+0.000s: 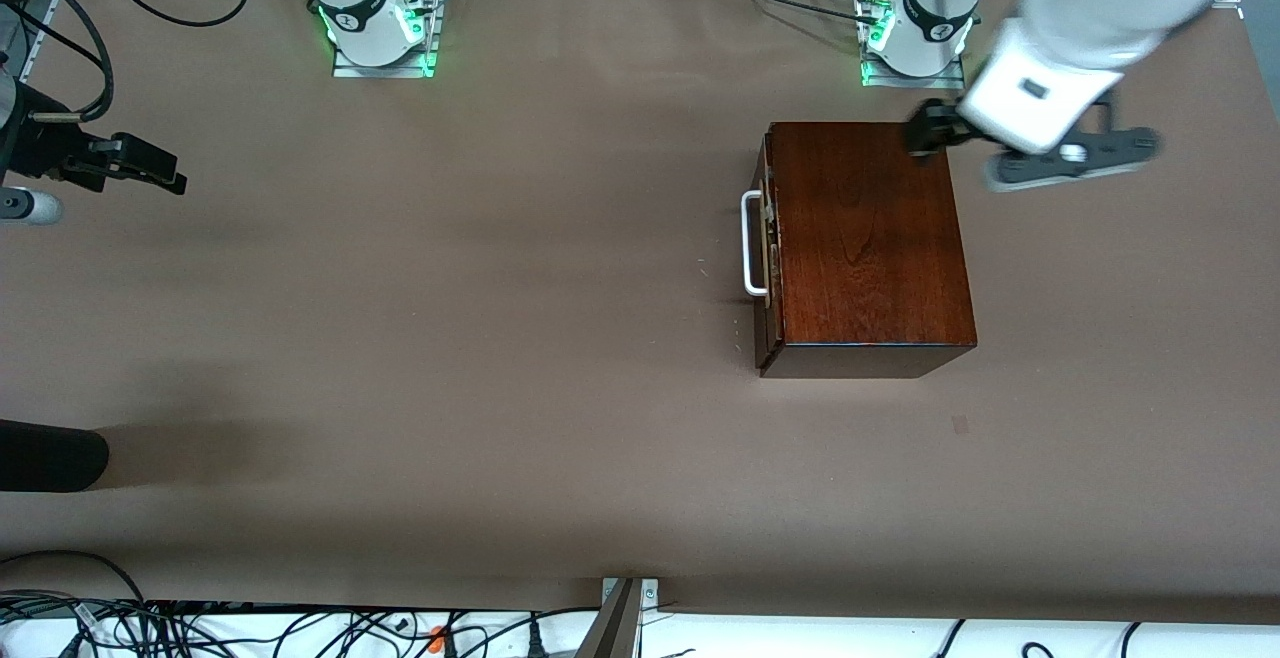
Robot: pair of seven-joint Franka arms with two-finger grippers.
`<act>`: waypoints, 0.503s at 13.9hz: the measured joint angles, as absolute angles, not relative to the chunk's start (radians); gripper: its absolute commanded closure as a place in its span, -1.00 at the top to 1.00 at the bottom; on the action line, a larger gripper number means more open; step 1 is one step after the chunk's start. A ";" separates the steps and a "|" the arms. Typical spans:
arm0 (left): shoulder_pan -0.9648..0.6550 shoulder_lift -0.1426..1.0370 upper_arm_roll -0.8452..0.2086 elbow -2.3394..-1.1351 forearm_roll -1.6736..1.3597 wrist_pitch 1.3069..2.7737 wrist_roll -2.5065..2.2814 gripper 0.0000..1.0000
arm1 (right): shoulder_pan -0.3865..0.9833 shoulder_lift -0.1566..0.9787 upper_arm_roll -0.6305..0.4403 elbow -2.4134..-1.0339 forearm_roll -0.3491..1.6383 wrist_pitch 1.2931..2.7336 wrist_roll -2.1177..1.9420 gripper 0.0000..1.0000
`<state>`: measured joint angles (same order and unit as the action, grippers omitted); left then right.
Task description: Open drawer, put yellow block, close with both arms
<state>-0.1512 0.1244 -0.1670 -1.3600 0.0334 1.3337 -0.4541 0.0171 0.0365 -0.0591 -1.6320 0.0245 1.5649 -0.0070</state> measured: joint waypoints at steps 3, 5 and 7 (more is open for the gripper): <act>-0.149 0.043 -0.046 -1.477 -0.007 1.396 -0.292 1.00 | 0.017 0.039 -0.059 -1.632 0.025 1.566 -0.007 1.00; -0.148 -0.011 0.025 -1.569 -0.025 1.453 -0.178 1.00 | 0.017 0.039 -0.059 -1.632 0.025 1.566 -0.007 1.00; -0.148 -0.048 0.062 -1.634 -0.028 1.491 -0.096 1.00 | 0.017 0.039 -0.059 -1.631 0.025 1.566 -0.006 1.00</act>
<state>-0.1482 -0.0484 0.0620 -1.6345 -0.0275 1.4909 -0.0960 0.0172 0.0389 -0.0590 -1.6314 0.0246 1.5657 -0.0065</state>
